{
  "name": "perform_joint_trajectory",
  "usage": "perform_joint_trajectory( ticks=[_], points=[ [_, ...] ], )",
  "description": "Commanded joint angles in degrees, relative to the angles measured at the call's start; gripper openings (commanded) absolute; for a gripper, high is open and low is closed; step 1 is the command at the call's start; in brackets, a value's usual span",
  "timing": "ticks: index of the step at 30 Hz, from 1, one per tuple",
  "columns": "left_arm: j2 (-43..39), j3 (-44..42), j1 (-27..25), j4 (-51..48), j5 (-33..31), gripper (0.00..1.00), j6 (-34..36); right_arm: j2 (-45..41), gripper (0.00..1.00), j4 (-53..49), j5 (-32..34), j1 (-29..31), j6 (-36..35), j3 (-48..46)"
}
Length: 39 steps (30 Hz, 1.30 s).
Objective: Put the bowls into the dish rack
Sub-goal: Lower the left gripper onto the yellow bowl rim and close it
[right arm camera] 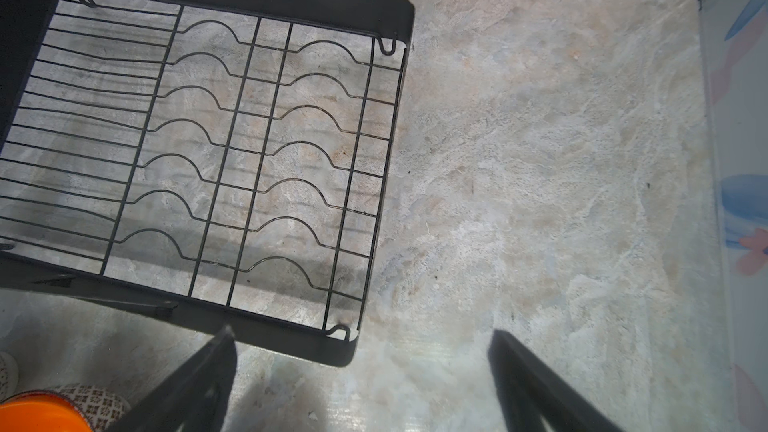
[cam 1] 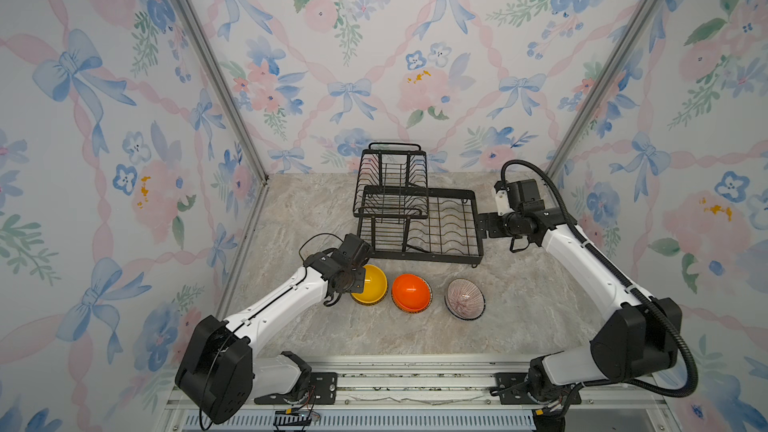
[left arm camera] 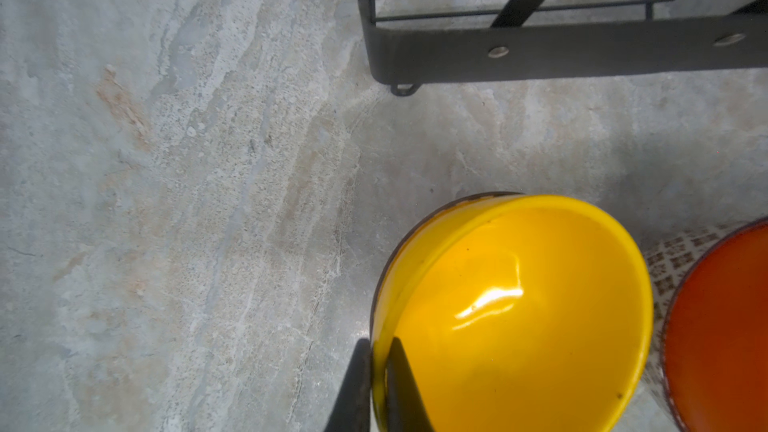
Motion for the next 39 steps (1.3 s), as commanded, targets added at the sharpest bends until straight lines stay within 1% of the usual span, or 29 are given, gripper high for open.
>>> perform_joint_trajectory(
  ticks=[1,6,10,12,14,18,20,27,32,35,39],
  points=[
    [1.2,1.3,-0.4,-1.2,-1.4,0.13,0.6,0.0,0.97,-0.1,-0.7,0.6,-0.8,1.3],
    [2.1,1.2,-0.4,-1.2,-1.2,0.24,0.7,0.0,0.97,-0.1,-0.7,0.7,-0.9,1.2],
    [2.5,1.1,-0.4,-1.1,-1.0,0.31,0.8,0.0,0.97,-0.1,-0.7,0.7,-1.0,1.1],
    [2.6,0.9,-0.4,-1.1,-0.7,0.32,0.6,0.0,0.97,-0.1,-0.8,0.7,-1.0,1.0],
    [3.0,0.7,-0.4,-1.0,-0.4,0.32,0.4,0.0,0.97,0.0,-0.7,0.7,-1.0,1.0],
    [3.8,0.5,-0.4,-0.8,0.3,0.27,-0.1,0.0,0.97,0.2,-0.8,0.8,-1.0,0.9],
    [4.1,0.6,-0.4,-0.7,0.4,0.21,-0.3,0.0,0.97,0.2,-0.8,0.8,-1.0,0.8],
    [4.0,1.7,-0.4,-0.9,-0.2,0.1,0.3,-0.5,0.97,0.1,-0.7,0.7,-1.0,0.9],
    [3.8,2.5,-0.4,-1.0,-0.4,0.05,0.7,-0.6,0.97,-0.1,-0.7,0.7,-1.1,1.1],
    [3.5,3.0,-0.4,-1.1,-0.3,0.0,1.1,-0.6,0.97,-0.2,-0.7,0.7,-1.1,1.1],
    [2.7,4.2,-0.4,-1.6,-1.0,0.0,1.8,-0.7,0.97,-0.3,-0.7,0.7,-1.1,1.2]
  ],
)
